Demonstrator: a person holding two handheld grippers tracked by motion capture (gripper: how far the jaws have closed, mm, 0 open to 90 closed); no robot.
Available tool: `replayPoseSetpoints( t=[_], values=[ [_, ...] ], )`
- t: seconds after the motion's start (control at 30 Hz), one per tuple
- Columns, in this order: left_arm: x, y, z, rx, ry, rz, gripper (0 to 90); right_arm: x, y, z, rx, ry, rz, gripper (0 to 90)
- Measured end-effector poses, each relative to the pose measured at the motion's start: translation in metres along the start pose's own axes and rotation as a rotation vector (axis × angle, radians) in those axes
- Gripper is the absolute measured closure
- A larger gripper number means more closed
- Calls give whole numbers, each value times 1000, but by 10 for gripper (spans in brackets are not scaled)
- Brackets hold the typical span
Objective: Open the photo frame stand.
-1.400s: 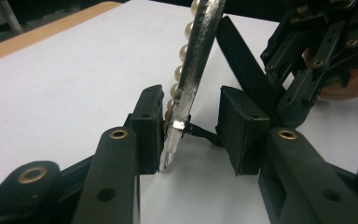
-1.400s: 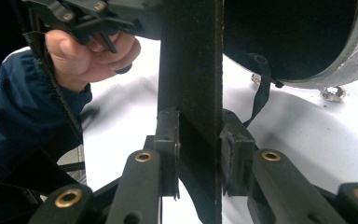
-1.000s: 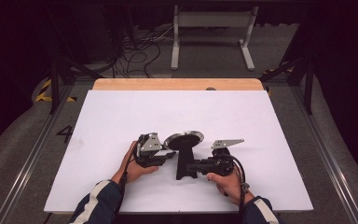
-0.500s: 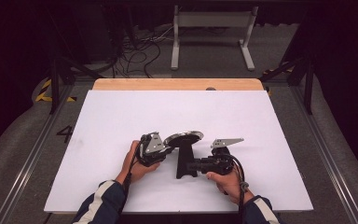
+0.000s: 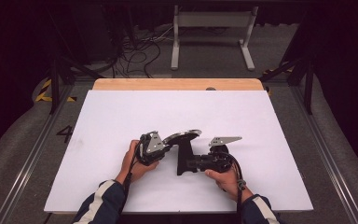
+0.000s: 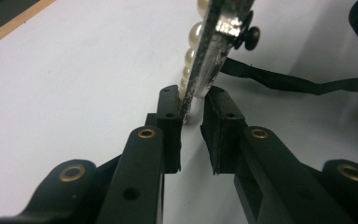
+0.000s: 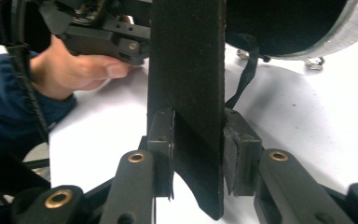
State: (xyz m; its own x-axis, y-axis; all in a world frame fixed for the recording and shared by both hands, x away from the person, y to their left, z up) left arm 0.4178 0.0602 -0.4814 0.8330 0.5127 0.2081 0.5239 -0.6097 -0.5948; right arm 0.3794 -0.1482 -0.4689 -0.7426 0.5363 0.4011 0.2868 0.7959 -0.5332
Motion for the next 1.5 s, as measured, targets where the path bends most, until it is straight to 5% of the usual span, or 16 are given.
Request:
replayPoseSetpoints(
  t=[0.33, 0.77, 1.2, 1.5],
  values=[
    [-3, -7, 2, 20, 29, 1, 794, -3, -8, -1, -17, -11, 77, 693],
    [-3, -42, 9, -3, 34, 28, 768, 13, -19, -7, -64, -146, 181, 790],
    [5, -55, 19, -36, -29, 43, 686, 21, -24, -9, -87, -198, 200, 875],
    [-1, -54, 26, 4, 0, 56, 631, 29, -25, -10, -92, -225, 203, 900]
  ],
)
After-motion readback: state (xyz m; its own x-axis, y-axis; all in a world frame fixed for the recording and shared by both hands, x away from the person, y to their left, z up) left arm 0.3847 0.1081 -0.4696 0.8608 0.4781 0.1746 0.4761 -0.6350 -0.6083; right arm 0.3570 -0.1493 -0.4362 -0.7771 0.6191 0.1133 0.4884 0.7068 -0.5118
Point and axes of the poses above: each handheld gripper's, and its own axes: y roughly forward along the jaws, z roughly out of its underside, x roughly to its left, the point moved 4 cm from there along y, roughly forward along the jaws, and after that the axes turned 1 degree about x, right-handed, at the moved point
